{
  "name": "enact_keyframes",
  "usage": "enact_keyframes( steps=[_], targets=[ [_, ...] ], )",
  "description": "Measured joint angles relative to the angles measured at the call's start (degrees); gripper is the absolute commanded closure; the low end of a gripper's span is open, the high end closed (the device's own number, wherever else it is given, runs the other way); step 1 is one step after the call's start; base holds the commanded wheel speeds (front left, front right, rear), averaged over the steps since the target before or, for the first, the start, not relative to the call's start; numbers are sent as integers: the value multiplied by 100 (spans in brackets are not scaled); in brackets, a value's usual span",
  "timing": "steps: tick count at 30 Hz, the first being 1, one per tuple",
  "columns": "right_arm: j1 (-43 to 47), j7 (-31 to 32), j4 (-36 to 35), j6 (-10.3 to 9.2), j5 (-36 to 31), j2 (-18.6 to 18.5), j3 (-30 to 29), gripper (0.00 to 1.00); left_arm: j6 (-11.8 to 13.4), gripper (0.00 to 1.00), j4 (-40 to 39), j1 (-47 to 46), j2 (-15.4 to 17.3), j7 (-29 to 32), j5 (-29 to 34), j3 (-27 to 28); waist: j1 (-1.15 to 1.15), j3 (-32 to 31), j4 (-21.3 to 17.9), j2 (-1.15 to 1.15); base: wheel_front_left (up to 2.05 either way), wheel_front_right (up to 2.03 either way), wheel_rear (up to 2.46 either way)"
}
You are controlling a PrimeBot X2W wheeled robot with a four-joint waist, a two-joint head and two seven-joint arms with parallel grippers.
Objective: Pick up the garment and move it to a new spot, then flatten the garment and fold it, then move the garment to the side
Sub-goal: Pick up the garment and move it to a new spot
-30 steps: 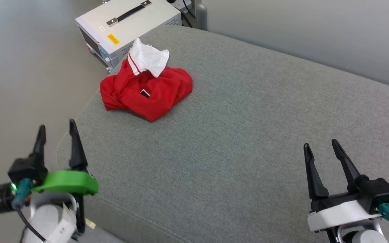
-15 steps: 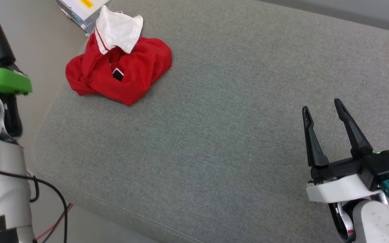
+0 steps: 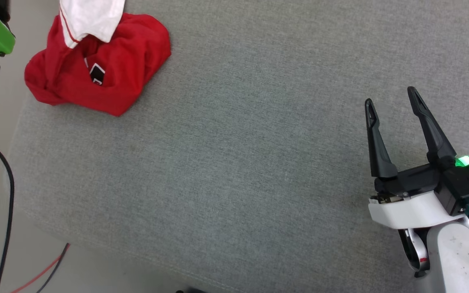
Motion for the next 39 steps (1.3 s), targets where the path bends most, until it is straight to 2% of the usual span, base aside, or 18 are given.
enact_keyframes(
  steps=[6, 11, 17, 27, 28, 29, 35, 39],
  targets=[
    [-71, 0, -76, 0, -19, -1, -11, 0, 0, 0, 116, -63, 421, 1495, -926, -808, 0, 281, -184, 0, 0, 0, 0],
    [-121, 0, -79, 0, -65, -1, -18, 0, 0, 0, 120, -68, 599, 2351, -1492, -1382, 0, 495, -306, 0, 0, 0, 0],
    [-255, 0, -94, 0, -78, -1, -5, 0, 0, 0, 391, -66, 650, 2700, -1759, -2001, 0, 740, -419, 0, 0, 0, 0],
    [-302, 0, -86, 0, -78, -1, 34, 0, 0, 0, 788, -270, 710, 2664, -1863, -2761, -1, 921, -531, 0, 0, 0, 0],
    [-302, 0, -81, 0, -78, -1, 34, 0, -1, 53, 816, -277, 710, 2642, -1893, -2800, -1, 917, -532, 0, 0, 0, 0],
    [-302, 0, -77, 0, -78, -2, 34, 0, -1, 100, 837, -296, 712, 2615, -1933, -2862, -1, 908, -532, 0, 0, 0, 0],
    [-302, 0, 8, 0, -57, -1, 36, 0, 0, 100, 922, -336, 749, 2278, -2072, -3205, -1, 770, -525, 0, 0, 0, 0],
    [-300, 0, 88, 0, 51, -1, 44, 0, -1, 100, 968, -348, 780, 1900, -1911, -3483, -1, 565, -522, 0, 0, 0, 0]
  ],
)
